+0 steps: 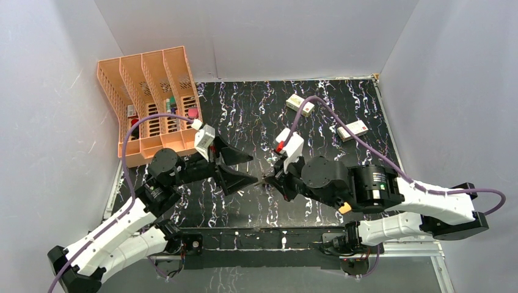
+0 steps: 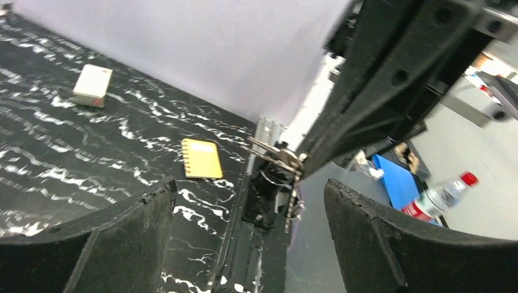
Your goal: Unlock with the key
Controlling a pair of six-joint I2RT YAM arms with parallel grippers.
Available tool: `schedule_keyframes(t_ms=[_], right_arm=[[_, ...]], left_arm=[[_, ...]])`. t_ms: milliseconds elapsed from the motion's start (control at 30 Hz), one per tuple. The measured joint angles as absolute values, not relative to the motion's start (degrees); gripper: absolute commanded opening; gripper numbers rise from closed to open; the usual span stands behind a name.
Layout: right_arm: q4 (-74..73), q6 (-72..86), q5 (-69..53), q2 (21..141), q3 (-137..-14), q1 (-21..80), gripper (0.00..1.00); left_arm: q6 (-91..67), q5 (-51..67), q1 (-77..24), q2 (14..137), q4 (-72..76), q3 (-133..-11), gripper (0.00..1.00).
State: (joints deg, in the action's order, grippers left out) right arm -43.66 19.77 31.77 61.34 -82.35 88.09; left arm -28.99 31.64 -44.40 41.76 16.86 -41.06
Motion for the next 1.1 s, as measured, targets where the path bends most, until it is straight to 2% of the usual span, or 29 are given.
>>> schedule_keyframes(t_ms=[233, 633, 767, 933, 967, 1100], right_arm=[[-43.03, 20.21, 31.81, 58.22, -82.35, 88.09, 0.00], [-40.82, 19.49, 31.79, 58.87, -82.35, 88.09, 0.00], [-39.99, 19.38, 31.97, 58.87, -82.35, 88.09, 0.00], [-39.00, 19.33, 32.29, 59.00, -82.35, 88.09, 0.00], [-38.85, 19.31, 32.53, 59.00, -82.35, 88.09, 0.00], [-38.76, 19.31, 33.15, 58.98, -82.35, 88.09, 0.00]], left_arm=[[-30.28, 42.22, -44.40, 44.25, 21.32, -43.05, 0.73], [-33.63, 48.77, -44.42, 52.56, 23.11, -45.32, 0.38], [-33.61, 49.60, -44.42, 53.12, 23.40, -46.30, 0.32], [-33.69, 50.76, -44.56, 53.17, 24.03, -47.18, 0.13], [-33.63, 50.94, -44.64, 53.17, 24.03, -47.22, 0.14], [-33.43, 51.55, -44.86, 53.17, 24.03, -47.27, 0.28]])
